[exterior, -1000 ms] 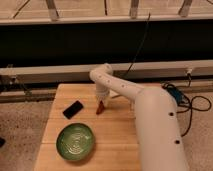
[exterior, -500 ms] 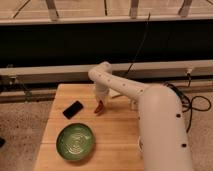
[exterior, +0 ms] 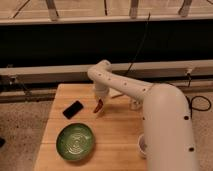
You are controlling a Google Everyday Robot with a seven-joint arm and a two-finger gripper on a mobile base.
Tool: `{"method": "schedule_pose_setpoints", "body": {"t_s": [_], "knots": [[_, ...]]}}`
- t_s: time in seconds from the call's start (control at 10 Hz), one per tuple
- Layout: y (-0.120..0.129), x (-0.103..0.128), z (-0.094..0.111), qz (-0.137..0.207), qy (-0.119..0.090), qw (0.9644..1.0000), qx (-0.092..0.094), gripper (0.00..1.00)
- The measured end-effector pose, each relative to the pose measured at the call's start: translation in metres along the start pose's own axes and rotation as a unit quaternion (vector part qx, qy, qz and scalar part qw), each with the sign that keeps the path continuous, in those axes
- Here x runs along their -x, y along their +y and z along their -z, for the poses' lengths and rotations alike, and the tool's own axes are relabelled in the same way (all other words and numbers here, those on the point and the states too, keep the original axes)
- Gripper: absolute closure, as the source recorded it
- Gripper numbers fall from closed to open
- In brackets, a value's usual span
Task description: Place the pepper in the ceramic bowl
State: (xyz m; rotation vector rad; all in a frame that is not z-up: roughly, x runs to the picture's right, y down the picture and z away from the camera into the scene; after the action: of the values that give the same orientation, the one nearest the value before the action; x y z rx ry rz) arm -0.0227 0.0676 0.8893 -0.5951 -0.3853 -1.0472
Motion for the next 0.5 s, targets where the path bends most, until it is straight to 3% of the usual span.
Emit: {"method": "schedule_pose_setpoints", "body": {"t_s": [0.5], "knots": [[0.001, 0.022, 0.01, 0.023, 0.001, 0.9997, -0.001, 1.0]]}}
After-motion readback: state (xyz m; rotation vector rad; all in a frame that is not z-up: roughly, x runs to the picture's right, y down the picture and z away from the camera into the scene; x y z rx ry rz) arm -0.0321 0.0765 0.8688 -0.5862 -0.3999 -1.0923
